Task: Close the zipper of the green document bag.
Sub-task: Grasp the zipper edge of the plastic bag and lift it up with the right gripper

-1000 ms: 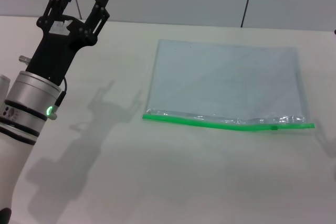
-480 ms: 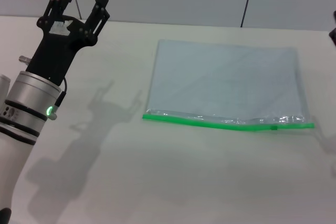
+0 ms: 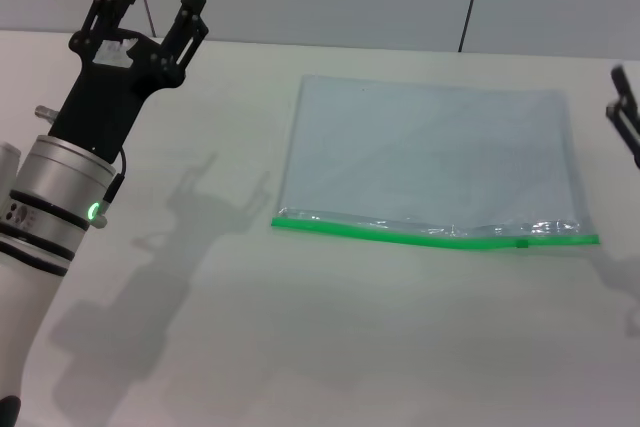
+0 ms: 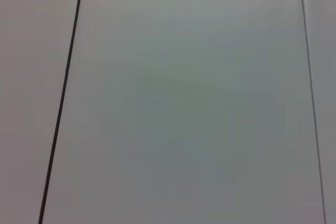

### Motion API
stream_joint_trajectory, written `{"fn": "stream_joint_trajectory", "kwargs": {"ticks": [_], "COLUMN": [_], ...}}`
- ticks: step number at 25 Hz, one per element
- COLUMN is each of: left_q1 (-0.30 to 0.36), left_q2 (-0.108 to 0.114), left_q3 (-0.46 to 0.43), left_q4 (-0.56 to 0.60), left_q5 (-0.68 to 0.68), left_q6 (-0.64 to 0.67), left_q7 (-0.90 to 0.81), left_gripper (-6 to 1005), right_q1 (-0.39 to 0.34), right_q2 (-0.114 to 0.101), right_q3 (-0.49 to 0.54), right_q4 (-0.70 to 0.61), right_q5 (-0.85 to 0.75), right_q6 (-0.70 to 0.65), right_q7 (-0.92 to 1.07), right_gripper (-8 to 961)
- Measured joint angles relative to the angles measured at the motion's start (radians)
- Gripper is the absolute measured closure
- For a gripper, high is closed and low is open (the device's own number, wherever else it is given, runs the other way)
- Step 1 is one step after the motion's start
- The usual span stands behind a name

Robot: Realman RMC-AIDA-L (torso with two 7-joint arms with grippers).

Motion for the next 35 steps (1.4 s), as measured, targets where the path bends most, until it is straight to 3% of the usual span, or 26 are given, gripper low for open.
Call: {"fn": "stream_joint_trajectory", "kwargs": {"ticks": [15,26,35], "left_q1": [0.005,0.009,0.009], "left_q2": [0.000,-0.001,0.000], "left_q3": [0.000,-0.002,-0.004], "left_q4": [0.003,0.017,0.017], "left_q5": [-0.009,-0.009,-0.009], "left_q6": [-0.002,-0.002,-0.001], "left_q7": [0.001,0.001,0.001], "left_gripper": [225,225,226], "right_q1": [-0.074,-0.089,-0.097], "right_q2": [0.005,0.006,0.009], "right_q3": [-0.027,-0.013,-0.021], "right_q4": [-0.009,-0.002,-0.019], "right_q5": [0.007,0.073,0.078], "right_q6": [0.214,0.330,0.349], "right_q7": [-0.397,-0.496,-0.651], "right_gripper": [105,108,113]}}
